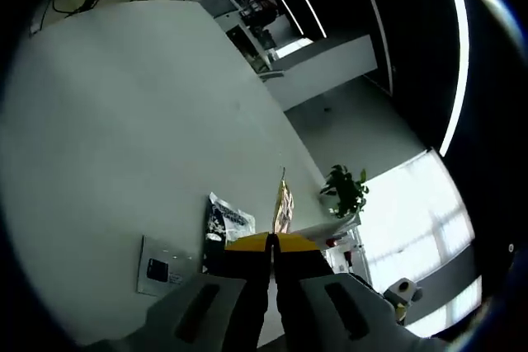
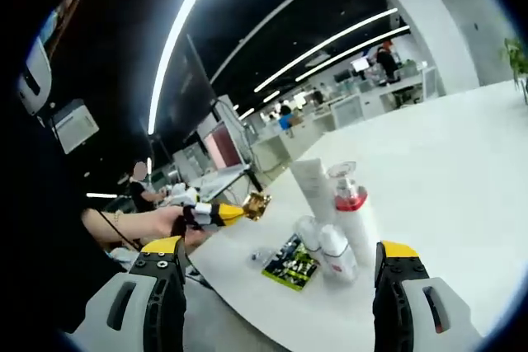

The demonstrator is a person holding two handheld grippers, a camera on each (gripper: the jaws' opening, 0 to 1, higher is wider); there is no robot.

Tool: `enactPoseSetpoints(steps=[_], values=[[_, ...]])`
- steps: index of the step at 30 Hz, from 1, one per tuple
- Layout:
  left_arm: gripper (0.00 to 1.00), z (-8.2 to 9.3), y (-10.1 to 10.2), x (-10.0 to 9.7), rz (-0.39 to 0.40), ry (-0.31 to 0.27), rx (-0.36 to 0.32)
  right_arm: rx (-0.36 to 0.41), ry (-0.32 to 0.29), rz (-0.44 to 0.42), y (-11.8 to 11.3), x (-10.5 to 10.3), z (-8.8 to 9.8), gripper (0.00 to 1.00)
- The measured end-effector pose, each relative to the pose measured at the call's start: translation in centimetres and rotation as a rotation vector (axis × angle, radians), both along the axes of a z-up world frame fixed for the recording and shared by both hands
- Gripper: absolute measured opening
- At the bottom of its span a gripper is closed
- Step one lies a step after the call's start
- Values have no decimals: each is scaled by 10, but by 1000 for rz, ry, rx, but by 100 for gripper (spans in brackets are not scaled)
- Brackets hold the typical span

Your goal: Arrange the skincare products in the storage area until every visible bottle or jar stands upright without overlapping.

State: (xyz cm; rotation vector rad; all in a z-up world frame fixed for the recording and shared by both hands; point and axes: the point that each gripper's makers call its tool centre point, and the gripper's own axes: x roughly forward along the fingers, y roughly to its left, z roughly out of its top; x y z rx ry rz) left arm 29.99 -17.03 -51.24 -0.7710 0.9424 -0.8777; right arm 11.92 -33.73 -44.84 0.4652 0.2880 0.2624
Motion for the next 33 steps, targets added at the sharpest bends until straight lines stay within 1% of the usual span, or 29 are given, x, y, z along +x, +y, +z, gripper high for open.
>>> enactPoseSetpoints(steps=[5, 8, 9, 13, 16, 21, 24, 27, 33], values=[[0, -15, 1, 9, 22, 16, 34, 10, -3, -26, -8, 0, -1, 99], [0, -23, 0, 15, 35, 32, 51, -36, 26, -3, -9, 2, -8, 99], [0, -27, 0, 18, 41, 40, 60, -38, 27, -2, -9, 2, -8, 99], [0, -38, 0, 24, 55, 58, 81, -24, 27, -11, -10, 2, -9, 98], [0, -51, 0, 28, 55, 76, 116, -15, 27, -22, -12, 1, -10, 95], [0, -69, 1, 30, 55, 104, 170, 16, 13, -51, -18, 1, -8, 95], [0, -75, 1, 32, 54, 112, 186, 23, 15, -50, -19, 1, -8, 92], [0, -77, 0, 35, 61, 114, 193, 20, 18, -46, -18, 1, -9, 93], [0, -86, 6, 42, 71, 120, 236, 21, 19, -48, -17, 1, -9, 93]])
